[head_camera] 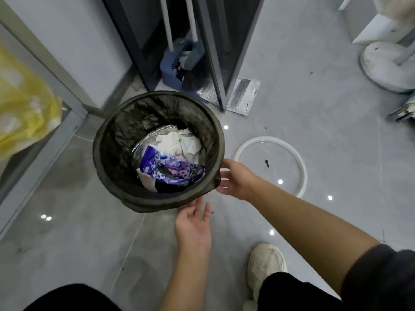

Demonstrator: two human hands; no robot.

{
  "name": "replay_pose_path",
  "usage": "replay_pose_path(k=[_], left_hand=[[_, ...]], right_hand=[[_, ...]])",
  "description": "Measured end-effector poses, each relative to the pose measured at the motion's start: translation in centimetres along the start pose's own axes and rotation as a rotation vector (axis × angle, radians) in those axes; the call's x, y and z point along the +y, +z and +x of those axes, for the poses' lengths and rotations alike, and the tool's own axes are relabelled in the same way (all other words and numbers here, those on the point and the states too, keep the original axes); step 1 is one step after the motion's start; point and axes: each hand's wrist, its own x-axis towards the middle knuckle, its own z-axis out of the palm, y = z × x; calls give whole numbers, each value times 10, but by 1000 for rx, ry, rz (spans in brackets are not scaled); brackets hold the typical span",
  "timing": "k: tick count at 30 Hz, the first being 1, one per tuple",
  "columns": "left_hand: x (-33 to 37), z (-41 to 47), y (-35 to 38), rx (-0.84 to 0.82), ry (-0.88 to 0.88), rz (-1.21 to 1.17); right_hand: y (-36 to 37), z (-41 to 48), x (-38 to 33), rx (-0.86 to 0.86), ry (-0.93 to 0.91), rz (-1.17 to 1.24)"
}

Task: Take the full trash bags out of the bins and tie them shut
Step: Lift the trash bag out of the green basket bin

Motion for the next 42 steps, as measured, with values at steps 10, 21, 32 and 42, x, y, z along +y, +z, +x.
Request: replay_pose_path(k=[10, 21, 32, 42], left_hand=[[26, -24, -2, -64, 3, -212], [29, -41, 16, -125, -145, 102], [30, -41, 16, 5, -218, 257], [60, -75, 39, -86, -32, 178]], right_hand=[[11, -32, -4, 83, -20, -55], [20, -69, -4, 122, -168, -319], [18, -67, -19, 118, -153, -156], [22, -66, -36, 10, -193, -3]])
